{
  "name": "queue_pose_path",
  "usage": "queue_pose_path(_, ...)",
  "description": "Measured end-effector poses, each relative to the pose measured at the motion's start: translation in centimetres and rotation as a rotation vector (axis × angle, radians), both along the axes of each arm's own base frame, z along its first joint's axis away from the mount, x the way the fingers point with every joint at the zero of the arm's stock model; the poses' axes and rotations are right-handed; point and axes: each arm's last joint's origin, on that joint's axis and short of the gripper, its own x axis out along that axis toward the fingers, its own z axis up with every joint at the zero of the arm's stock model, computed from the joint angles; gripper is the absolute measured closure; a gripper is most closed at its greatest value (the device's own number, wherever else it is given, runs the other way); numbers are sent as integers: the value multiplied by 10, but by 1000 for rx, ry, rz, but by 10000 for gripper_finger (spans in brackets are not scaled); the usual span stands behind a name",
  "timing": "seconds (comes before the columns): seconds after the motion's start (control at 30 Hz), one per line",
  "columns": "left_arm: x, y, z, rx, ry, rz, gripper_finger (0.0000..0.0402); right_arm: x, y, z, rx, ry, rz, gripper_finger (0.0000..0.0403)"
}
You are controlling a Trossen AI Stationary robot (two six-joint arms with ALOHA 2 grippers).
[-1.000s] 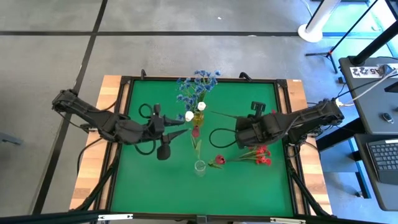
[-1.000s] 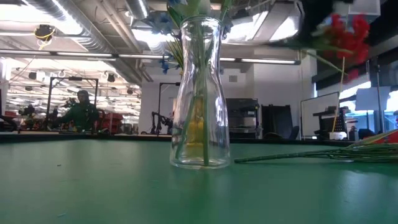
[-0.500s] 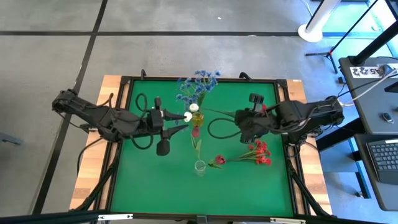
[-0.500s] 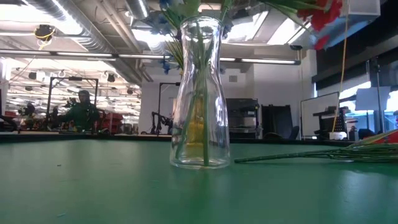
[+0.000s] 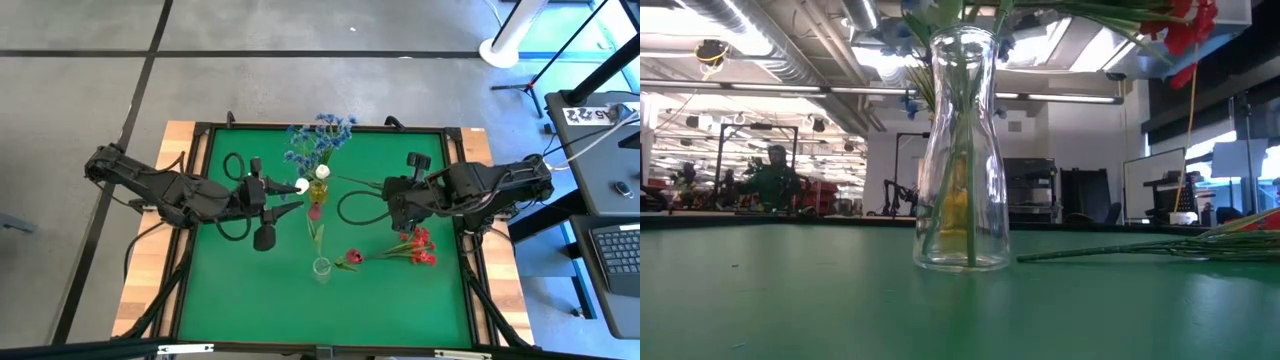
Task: Sort flowers into vase by color
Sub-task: Put the top red flowers into the transparent flower vase
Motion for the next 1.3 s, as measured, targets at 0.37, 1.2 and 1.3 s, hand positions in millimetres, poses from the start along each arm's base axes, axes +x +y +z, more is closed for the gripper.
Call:
queue_pose_path(0.37,3,-1,-5,-9,24,10,278,0,-8,2,-49,-68,-116,398)
queue_pose_path(1.2,3,-1,-14,-30,95,20,278,0,-8,-71,264,99,139,398)
queue_pose_path(1.3,6,-2,-18,-26,110,20,278,-13,-2,-56,295,13,187,399)
